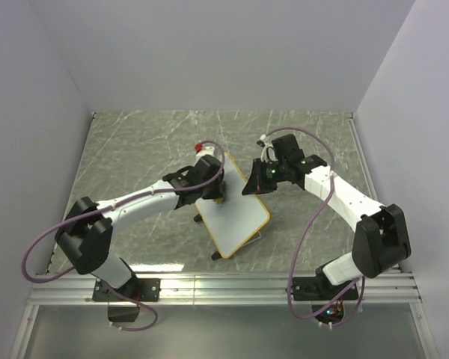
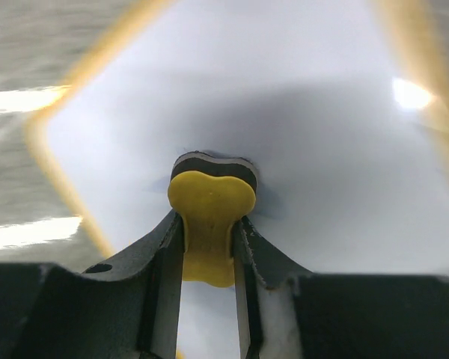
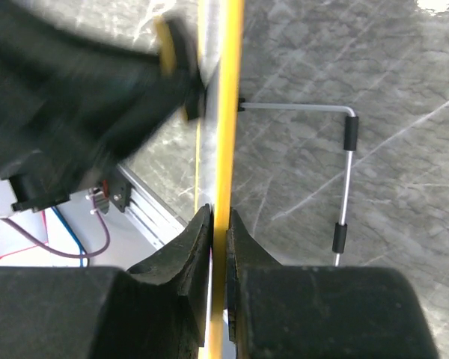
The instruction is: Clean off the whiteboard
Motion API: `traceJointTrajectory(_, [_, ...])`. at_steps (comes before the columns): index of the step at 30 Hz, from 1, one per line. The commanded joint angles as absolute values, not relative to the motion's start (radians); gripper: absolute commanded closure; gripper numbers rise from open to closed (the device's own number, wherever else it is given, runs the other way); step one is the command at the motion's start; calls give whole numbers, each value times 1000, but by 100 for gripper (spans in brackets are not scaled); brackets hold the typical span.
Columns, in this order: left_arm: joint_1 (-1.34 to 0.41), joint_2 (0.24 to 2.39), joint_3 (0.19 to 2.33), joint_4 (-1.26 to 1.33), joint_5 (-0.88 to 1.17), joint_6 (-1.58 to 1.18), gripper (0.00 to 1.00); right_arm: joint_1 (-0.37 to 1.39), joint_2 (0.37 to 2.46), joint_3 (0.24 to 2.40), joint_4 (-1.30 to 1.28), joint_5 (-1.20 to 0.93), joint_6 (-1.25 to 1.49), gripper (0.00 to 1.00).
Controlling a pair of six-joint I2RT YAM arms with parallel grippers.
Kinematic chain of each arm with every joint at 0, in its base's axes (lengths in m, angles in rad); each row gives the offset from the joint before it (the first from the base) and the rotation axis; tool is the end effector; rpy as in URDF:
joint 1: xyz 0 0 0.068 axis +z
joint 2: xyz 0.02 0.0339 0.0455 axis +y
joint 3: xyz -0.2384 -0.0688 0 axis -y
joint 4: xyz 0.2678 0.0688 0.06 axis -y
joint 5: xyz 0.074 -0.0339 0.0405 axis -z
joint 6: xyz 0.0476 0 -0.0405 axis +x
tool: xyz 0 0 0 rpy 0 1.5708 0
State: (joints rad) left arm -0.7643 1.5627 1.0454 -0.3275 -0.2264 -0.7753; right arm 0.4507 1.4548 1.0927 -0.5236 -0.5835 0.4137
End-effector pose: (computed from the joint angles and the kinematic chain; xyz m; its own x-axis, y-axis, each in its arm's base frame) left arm 0.2676 -0.2417 0.1816 -0.7823 -0.1949 -0.5916 0.0270 0.9383 -0.3448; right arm 0.2911 0.1700 0.2235 -0.9105 -0.0679 -0.4079 -0.3400 0.6844 0.6450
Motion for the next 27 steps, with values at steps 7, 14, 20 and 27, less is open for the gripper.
traceJointTrajectory(7, [-894, 1578, 1209, -250, -84, -792, 100, 480, 1483, 1135, -554, -647, 321, 100])
traceJointTrajectory(14, [-784, 1603, 1161, -276, -92, -796, 100, 482, 1463, 1124, -558, -640, 318, 100])
traceJointTrajectory(20, [-617, 1673, 1112, -284, -55, -770, 100, 482, 1447, 1109, -561, -638, 316, 100])
traceJointTrajectory(27, [-597, 1686, 977, -217, -51, -775, 100, 479, 1437, 1117, -572, -626, 310, 100])
